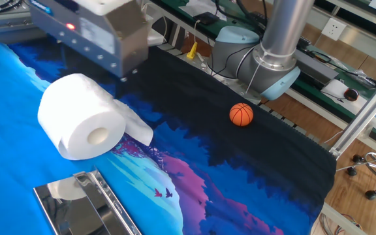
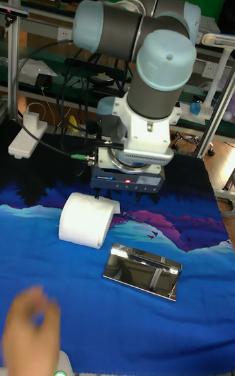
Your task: Put the toilet paper on its holder
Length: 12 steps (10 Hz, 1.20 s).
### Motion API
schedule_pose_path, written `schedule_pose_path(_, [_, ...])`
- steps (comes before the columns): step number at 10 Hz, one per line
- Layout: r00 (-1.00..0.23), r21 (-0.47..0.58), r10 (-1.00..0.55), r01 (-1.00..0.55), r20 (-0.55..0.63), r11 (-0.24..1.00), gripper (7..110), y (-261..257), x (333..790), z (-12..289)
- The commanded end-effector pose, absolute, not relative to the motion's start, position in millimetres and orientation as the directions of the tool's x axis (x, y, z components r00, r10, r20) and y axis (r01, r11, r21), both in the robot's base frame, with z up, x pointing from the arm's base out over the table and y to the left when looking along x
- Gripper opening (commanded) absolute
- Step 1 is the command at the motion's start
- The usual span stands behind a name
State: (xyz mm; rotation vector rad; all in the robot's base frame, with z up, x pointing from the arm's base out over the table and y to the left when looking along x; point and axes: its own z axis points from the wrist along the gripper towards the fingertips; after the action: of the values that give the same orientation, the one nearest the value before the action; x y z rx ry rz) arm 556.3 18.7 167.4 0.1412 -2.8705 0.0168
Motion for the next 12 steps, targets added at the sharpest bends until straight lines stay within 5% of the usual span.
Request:
schedule_pose_path(1, [-0.937, -0.057, -0.096, -0.122, 0.335, 0.991, 88, 11.8, 530.1, 177.1])
schedule_pose_path(2, [-0.931, -0.073, -0.084, -0.117, 0.355, 0.990, 66, 8.6, 525.5, 179.2])
schedule_pose_path(6, [-0.920, 0.074, -0.116, -0.095, 0.375, 0.993, 66, 50.1, 517.8, 177.8])
schedule_pose_path(12, [-0.930, 0.072, -0.077, -0.055, 0.358, 0.996, 66, 49.5, 523.0, 178.4])
